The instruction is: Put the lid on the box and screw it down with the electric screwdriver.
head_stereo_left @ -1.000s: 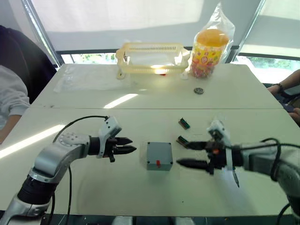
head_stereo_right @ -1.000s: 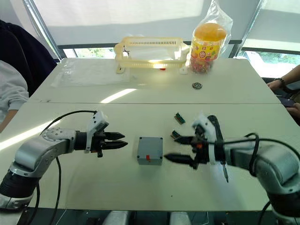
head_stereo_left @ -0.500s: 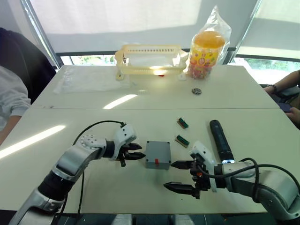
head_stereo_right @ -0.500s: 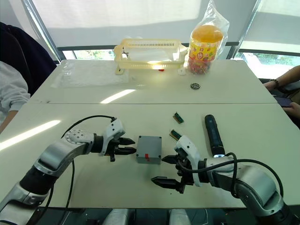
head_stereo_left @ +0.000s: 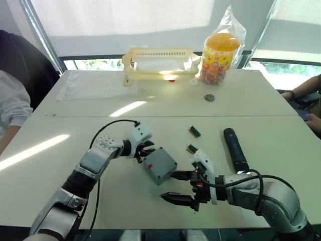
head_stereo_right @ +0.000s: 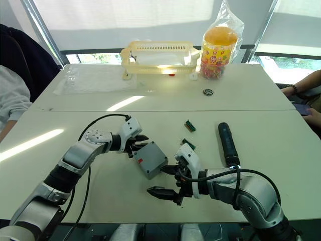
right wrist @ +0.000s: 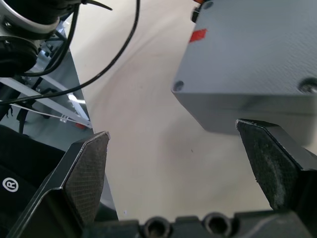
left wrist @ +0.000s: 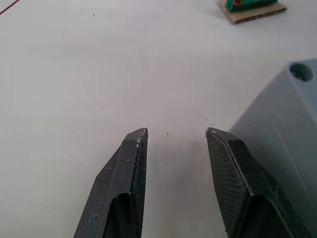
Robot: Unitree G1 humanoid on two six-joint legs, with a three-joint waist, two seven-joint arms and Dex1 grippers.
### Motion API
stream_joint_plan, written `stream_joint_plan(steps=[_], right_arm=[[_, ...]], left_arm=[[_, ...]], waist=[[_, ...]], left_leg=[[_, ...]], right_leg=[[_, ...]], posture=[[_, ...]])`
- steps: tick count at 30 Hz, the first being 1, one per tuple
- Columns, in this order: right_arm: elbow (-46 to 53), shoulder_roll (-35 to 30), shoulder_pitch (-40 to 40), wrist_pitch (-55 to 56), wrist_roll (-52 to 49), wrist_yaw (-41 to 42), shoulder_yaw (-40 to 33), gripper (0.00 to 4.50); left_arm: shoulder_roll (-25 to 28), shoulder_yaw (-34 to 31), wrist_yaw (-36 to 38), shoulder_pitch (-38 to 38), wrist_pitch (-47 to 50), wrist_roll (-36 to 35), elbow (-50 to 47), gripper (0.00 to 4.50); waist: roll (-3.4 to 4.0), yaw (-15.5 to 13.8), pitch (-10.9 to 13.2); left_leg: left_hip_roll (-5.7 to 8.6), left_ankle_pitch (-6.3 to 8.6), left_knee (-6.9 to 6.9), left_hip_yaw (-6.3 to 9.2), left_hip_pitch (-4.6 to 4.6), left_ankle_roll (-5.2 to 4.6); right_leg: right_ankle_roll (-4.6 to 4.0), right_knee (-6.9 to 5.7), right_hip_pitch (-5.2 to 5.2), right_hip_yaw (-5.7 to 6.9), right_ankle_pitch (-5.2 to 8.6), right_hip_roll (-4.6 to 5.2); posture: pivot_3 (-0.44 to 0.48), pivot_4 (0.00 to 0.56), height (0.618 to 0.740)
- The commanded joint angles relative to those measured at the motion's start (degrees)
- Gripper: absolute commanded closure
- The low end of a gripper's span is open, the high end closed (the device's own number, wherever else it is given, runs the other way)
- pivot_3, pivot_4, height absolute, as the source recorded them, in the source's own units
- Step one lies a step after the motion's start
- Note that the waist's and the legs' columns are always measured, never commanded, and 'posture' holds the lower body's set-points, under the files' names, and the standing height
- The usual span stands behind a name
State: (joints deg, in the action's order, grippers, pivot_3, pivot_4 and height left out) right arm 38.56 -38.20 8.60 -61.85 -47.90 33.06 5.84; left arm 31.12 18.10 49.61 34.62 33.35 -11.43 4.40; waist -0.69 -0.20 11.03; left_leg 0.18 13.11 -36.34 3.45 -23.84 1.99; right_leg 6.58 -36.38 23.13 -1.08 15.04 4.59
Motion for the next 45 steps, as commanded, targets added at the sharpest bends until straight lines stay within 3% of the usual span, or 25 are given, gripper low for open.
stream_joint_plan(steps=[1,6,11,17,29,33,39,45], right_arm=[[2.1,-3.3,-0.9,1.5,0.1,1.5,-3.4,0.05],[-3.7,-6.2,0.7,9.0,9.1,4.1,0.6,0.05],[-10.9,-3.7,4.0,16.0,16.3,6.5,5.9,0.05],[-15.6,-1.6,6.9,20.4,21.8,8.7,9.7,0.05],[-11.5,1.3,5.0,17.1,21.0,8.2,8.0,0.05],[-9.2,-0.7,2.9,17.3,21.8,7.3,4.4,0.05],[-6.8,-3.9,0.9,17.5,17.8,8.6,-7.0,0.05],[-15.5,-0.8,7.0,19.8,17.5,7.2,-11.0,0.05]], left_arm=[[3.6,-3.7,1.5,-1.4,0.5,-0.2,-3.2,2.63],[11.1,-7.0,6.1,-7.3,5.1,-4.0,-11.6,2.63],[14.0,-8.9,9.5,-13.8,10.4,-9.9,-20.4,2.63],[11.7,-6.6,7.1,-14.7,10.5,-8.9,-20.4,2.63],[2.6,-5.4,3.4,-7.9,4.7,-4.9,-10.3,2.63],[4.9,-5.1,5.2,-8.8,4.6,-4.2,-11.2,2.63],[11.5,-8.1,9.2,-9.5,4.5,-5.4,-13.1,2.63],[15.4,-10.8,13.3,-7.6,6.9,-9.7,-17.8,2.63]], waist=[[0.0,0.2,0.0],[-0.02,1.1,0.0],[-0.02,1.0,0.0],[-0.03,0.8,0.0],[-0.04,0.8,0.0],[-0.04,0.8,0.0],[-0.03,0.9,0.0],[-0.03,1.0,0.0]], left_leg=[[0.0,0.0,0.01,-0.01,0.02,0.0],[-0.01,0.0,0.1,-0.01,0.09,0.0],[-0.03,0.0,0.11,-0.03,0.11,0.0],[-0.02,0.0,0.06,-0.03,0.12,0.01],[-0.01,-0.01,0.07,-0.01,0.28,0.01],[-0.01,-0.01,0.08,-0.01,0.29,0.01],[-0.02,-0.01,0.1,-0.02,0.33,0.01],[-0.02,-0.01,0.1,-0.06,0.35,0.01]], right_leg=[[0.0,0.0,0.0,-0.01,0.0,0.0],[0.0,-0.02,0.0,0.0,0.01,0.01],[-0.01,-0.02,-0.01,-0.02,0.01,0.01],[-0.01,-0.01,-0.06,-0.02,0.01,0.02],[0.0,-0.07,-0.21,0.0,0.01,0.01],[0.0,-0.07,-0.21,0.0,0.01,0.01],[0.0,-0.07,-0.23,-0.01,0.01,0.01],[-0.01,-0.07,-0.25,-0.03,0.02,0.02]], posture=[[0.0,0.15,0.74],[0.0,0.15,0.74],[0.0,0.15,0.74],[0.0,0.15,0.74],[0.0,0.15,0.74],[0.0,0.15,0.74],[0.0,0.15,0.74],[0.0,0.15,0.74]])
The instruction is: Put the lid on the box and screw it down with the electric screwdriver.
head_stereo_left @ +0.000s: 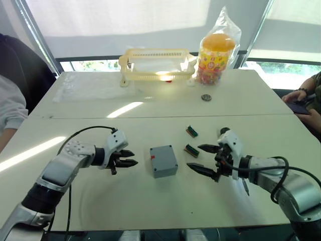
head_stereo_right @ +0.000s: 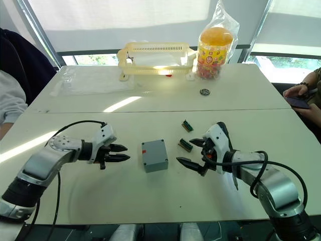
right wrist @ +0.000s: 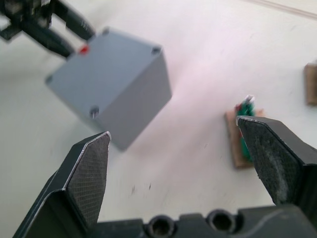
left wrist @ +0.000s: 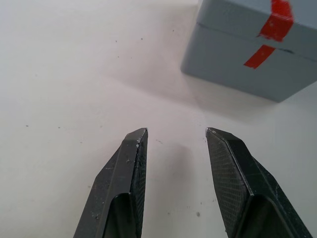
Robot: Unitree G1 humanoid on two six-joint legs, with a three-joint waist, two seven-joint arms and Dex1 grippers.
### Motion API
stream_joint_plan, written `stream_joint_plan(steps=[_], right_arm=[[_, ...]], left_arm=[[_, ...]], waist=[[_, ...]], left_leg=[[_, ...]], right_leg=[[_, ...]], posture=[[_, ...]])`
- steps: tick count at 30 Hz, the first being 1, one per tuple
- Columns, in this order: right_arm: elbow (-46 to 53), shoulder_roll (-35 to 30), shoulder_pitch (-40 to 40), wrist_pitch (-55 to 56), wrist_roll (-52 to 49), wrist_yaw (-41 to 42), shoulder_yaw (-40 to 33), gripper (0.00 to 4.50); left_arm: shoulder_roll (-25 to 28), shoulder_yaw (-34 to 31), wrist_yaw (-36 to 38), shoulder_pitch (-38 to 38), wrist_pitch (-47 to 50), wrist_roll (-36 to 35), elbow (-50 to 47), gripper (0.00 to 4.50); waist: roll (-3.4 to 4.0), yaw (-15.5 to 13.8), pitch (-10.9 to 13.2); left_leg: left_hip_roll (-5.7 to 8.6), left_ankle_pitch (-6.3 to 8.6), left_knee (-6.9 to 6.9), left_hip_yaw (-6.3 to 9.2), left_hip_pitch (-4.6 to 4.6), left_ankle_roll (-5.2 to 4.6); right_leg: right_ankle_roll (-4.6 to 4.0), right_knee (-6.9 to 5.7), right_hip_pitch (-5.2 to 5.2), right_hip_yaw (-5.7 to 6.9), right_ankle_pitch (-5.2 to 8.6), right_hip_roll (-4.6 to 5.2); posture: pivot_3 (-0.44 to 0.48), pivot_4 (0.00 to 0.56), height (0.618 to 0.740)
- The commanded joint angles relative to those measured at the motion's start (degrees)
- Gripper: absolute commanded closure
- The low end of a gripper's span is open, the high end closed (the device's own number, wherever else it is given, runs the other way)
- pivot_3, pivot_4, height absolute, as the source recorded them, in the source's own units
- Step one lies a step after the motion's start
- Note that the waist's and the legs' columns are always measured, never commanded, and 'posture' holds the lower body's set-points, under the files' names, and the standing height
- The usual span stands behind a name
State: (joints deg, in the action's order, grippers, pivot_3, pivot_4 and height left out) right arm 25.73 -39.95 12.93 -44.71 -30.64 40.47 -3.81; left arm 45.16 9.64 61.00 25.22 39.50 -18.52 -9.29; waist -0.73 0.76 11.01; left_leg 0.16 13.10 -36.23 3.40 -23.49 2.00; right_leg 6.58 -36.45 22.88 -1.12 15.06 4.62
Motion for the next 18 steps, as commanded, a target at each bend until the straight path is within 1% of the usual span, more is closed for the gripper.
stream_joint_plan(steps=[1,4,7,13,18], right_arm=[[-4.6,1.8,3.9,4.0,1.1,-0.4,-0.7,0.05],[-11.5,3.8,7.1,8.8,5.2,-0.1,2.7,0.83],[-16.8,4.9,9.2,11.8,7.2,1.4,4.6,2.36],[-21.6,6.2,10.9,14.1,8.7,3.3,5.8,2.36],[-23.4,7.7,11.3,15.0,9.9,3.7,6.6,2.36]], left_arm=[[1.9,-2.2,2.2,2.2,1.0,-2.7,-4.9,2.63],[3.1,-1.0,2.3,3.8,0.4,-1.7,-7.2,2.63],[2.7,-1.4,1.6,5.9,2.1,-2.9,-9.2,2.63],[3.1,-1.8,1.5,6.9,5.3,-5.5,-13.7,2.63],[2.6,-1.8,0.1,6.0,6.0,-6.3,-14.3,2.63]], waist=[[0.0,0.0,0.0],[0.0,0.0,0.0],[0.0,0.0,0.0],[0.01,0.1,0.0],[0.01,0.2,0.0]], left_leg=[[0.0,0.0,0.0,0.0,0.0,0.0],[0.0,0.0,0.01,0.01,0.0,0.0],[0.0,0.0,0.01,0.0,0.0,0.0],[0.01,0.0,0.01,-0.01,0.0,0.0],[0.0,0.0,0.02,0.0,0.01,0.0]], right_leg=[[0.0,0.0,0.0,0.0,0.0,0.0],[0.0,0.01,-0.01,0.01,0.0,-0.01],[0.0,0.0,-0.01,0.01,0.0,-0.01],[0.01,-0.01,0.0,0.0,0.0,-0.02],[0.01,-0.05,0.01,0.0,0.0,-0.04]], posture=[[0.0,0.15,0.74],[0.0,0.15,0.74],[0.0,0.15,0.74],[0.0,0.15,0.74],[0.0,0.15,0.74]])
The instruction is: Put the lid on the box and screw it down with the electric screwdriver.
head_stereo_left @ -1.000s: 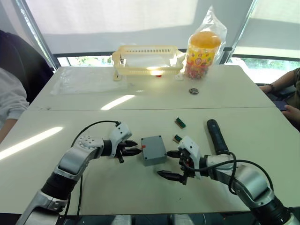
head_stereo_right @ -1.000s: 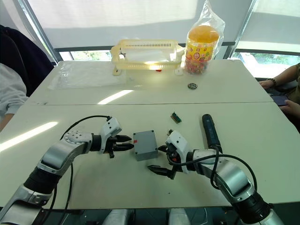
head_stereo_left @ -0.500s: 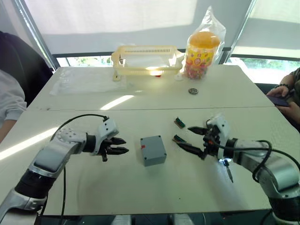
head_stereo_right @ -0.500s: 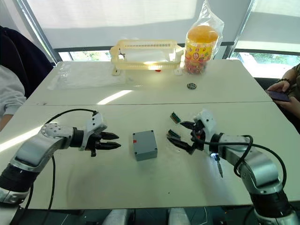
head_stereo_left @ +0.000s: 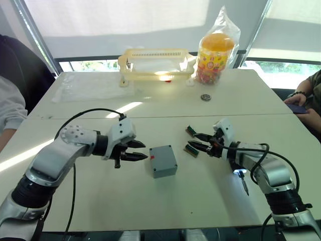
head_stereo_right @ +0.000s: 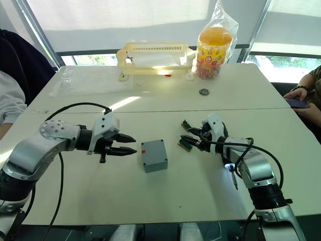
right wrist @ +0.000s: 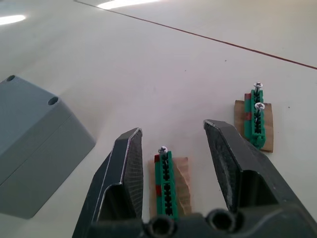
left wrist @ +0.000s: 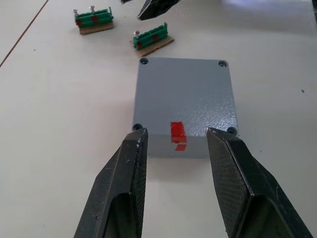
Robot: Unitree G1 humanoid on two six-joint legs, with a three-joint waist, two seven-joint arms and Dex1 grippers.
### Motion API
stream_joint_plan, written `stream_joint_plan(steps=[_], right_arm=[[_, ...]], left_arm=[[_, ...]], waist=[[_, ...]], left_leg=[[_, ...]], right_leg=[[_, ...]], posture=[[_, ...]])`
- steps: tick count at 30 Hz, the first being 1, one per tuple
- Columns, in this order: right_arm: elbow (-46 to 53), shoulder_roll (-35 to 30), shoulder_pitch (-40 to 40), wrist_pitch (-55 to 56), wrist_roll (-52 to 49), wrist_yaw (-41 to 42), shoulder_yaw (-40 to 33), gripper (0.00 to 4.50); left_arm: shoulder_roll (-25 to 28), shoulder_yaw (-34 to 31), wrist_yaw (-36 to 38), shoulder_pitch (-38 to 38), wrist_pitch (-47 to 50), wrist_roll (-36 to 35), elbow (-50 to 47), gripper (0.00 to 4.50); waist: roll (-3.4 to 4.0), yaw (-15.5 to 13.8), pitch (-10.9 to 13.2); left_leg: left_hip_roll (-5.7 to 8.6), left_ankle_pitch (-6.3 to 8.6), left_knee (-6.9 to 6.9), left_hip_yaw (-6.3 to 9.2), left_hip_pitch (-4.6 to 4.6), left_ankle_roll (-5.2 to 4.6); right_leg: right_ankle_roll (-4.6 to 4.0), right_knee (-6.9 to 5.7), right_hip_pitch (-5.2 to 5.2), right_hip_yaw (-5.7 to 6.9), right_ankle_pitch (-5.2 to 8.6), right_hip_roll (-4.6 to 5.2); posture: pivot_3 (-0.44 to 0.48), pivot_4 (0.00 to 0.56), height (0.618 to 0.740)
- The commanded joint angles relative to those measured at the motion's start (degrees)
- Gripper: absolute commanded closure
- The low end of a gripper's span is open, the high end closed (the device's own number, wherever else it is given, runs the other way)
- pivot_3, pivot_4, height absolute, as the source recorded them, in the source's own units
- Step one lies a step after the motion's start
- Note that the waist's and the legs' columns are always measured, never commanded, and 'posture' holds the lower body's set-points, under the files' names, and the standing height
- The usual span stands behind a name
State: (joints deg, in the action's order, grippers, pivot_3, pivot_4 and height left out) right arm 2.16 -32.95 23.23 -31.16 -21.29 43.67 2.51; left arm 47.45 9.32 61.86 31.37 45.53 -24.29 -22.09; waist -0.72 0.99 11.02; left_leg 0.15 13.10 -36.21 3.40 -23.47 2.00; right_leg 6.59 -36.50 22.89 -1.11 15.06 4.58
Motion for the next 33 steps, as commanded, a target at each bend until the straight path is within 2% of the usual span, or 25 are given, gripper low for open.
stream_joint_plan(steps=[1,18,21,22,23,24,33], right_arm=[[-0.1,1.0,1.0,1.6,0.7,0.7,0.3,2.36],[-4.1,3.1,1.7,4.1,4.2,1.2,1.8,2.36],[-4.4,3.3,1.6,4.3,4.6,1.3,1.7,3.15],[-4.6,3.3,1.7,4.2,4.8,1.3,1.7,3.55],[-4.7,3.4,1.7,4.2,4.9,1.3,1.8,4.24],[-4.7,3.4,1.6,4.1,4.9,1.4,1.8,4.44],[-3.1,3.5,1.3,3.2,4.2,1.2,0.7,4.44]], left_arm=[[0.3,-1.4,-1.0,-0.3,0.1,-0.7,-1.6,2.63],[0.2,-0.9,-2.8,-2.0,0.1,-1.0,-2.2,2.63],[0.2,-0.7,-2.9,-2.1,0.0,-1.0,-2.1,2.63],[0.2,-0.6,-2.9,-2.0,-0.1,-0.9,-2.0,2.63],[0.2,-0.5,-2.9,-2.0,-0.2,-0.9,-1.9,2.63],[0.2,-0.4,-2.9,-1.9,-0.4,-0.7,-1.7,2.63],[0.1,-0.2,-3.0,-1.5,-0.5,-0.7,-1.3,2.63]], waist=[[0.0,0.0,0.0],[0.0,-0.1,0.0],[0.0,-0.1,0.0],[0.0,-0.1,0.0],[0.0,-0.1,0.0],[0.0,-0.1,0.0],[0.0,-0.1,0.0]], left_leg=[[0.0,0.0,0.0,0.0,0.0,0.0],[0.01,0.0,-0.01,-0.01,0.0,0.0],[0.01,0.0,-0.01,0.0,0.0,0.0],[0.01,0.0,-0.01,0.0,0.0,0.0],[0.0,0.0,-0.01,0.0,0.0,0.0],[0.01,0.0,-0.01,0.0,0.0,0.0],[0.01,0.0,-0.01,0.0,0.01,0.0]], right_leg=[[0.0,0.0,0.0,0.0,0.0,0.0],[0.0,-0.02,0.0,-0.01,0.0,0.0],[0.0,-0.03,0.01,0.0,0.0,0.0],[0.0,-0.03,0.0,0.0,0.0,0.0],[0.0,-0.03,0.01,0.0,0.0,0.0],[0.0,-0.03,0.0,0.0,0.0,0.0],[0.0,-0.04,0.0,-0.01,0.0,0.0]], posture=[[0.0,0.15,0.74],[0.0,0.15,0.74],[0.0,0.15,0.74],[0.0,0.15,0.74],[0.0,0.15,0.74],[0.0,0.15,0.74],[0.0,0.15,0.74]])
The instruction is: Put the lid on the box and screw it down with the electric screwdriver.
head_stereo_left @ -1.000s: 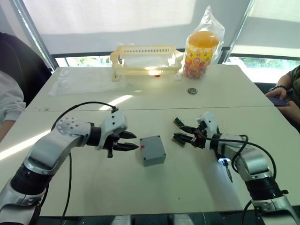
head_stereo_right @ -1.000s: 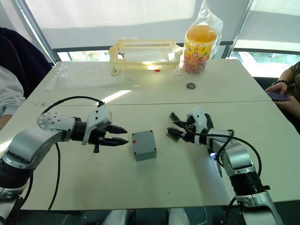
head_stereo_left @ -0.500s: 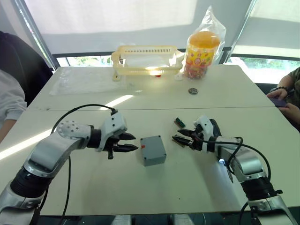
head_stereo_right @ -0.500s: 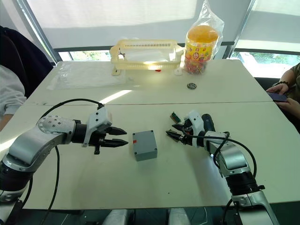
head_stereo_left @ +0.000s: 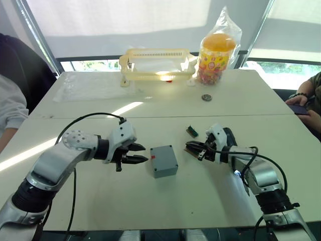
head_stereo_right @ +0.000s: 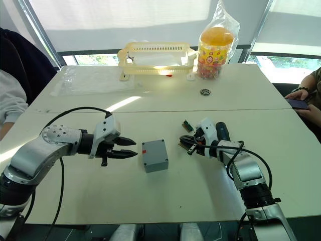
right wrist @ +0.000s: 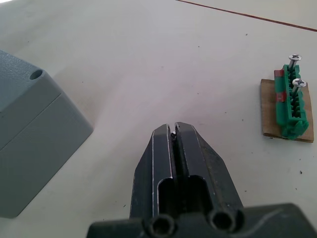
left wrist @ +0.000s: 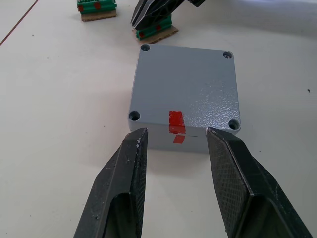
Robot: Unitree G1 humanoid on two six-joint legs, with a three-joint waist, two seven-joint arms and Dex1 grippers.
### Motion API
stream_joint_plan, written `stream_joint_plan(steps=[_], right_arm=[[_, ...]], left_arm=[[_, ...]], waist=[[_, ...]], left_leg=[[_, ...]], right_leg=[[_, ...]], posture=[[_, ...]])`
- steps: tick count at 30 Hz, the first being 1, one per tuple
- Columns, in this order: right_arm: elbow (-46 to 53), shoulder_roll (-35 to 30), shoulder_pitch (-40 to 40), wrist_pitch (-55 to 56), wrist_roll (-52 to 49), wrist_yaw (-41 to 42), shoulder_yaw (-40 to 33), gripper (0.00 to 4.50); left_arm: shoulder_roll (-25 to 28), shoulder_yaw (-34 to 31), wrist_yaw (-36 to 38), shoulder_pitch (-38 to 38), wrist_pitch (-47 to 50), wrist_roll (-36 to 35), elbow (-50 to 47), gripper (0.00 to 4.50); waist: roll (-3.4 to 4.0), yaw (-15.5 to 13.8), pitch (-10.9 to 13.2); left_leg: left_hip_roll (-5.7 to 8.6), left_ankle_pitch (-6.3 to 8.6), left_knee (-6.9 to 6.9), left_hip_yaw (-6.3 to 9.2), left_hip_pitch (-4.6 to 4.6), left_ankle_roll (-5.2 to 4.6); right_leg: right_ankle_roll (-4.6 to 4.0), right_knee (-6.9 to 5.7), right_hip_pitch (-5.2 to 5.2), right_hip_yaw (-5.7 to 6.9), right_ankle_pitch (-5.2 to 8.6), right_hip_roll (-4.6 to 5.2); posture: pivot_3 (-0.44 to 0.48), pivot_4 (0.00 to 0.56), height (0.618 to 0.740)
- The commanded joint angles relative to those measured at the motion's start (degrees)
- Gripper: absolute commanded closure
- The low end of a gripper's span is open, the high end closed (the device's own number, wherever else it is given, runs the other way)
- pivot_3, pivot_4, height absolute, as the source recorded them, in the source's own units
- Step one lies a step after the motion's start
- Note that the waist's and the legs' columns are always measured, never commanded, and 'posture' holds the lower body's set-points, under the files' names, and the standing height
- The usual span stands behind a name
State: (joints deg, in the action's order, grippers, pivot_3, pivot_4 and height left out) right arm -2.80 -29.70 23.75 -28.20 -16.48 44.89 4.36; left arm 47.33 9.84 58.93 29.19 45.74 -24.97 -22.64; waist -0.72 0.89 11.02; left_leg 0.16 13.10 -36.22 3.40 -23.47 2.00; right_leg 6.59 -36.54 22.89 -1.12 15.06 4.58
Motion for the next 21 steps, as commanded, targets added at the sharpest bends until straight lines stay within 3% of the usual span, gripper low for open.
stream_joint_plan(steps=[1,10,21], right_arm=[[2.7,0.1,0.8,-0.1,-1.1,-0.3,-1.9,4.44],[9.2,-0.9,1.9,-5.1,-5.6,-1.5,-6.4,4.44],[7.7,-0.5,-1.4,-3.7,-2.1,-1.2,-1.4,4.44]], left_arm=[[0.3,-0.7,0.1,0.7,-0.8,0.0,-0.6,2.63],[-0.4,0.1,1.0,1.9,-2.2,0.5,1.3,2.63],[-1.8,1.0,0.7,1.8,-3.4,1.2,2.2,2.63]], waist=[[0.0,0.0,0.0],[0.0,0.0,0.0],[0.0,0.0,0.0]], left_leg=[[0.0,0.0,0.0,0.0,0.0,0.0],[0.0,0.0,0.0,0.01,0.0,0.0],[0.0,0.0,0.0,0.0,0.0,0.0]], right_leg=[[0.0,0.0,0.0,0.0,0.0,0.0],[0.0,-0.01,0.0,0.0,0.0,0.0],[0.0,-0.01,0.0,0.0,0.0,0.0]], posture=[[0.0,0.15,0.74],[0.0,0.15,0.74],[0.0,0.15,0.74]])
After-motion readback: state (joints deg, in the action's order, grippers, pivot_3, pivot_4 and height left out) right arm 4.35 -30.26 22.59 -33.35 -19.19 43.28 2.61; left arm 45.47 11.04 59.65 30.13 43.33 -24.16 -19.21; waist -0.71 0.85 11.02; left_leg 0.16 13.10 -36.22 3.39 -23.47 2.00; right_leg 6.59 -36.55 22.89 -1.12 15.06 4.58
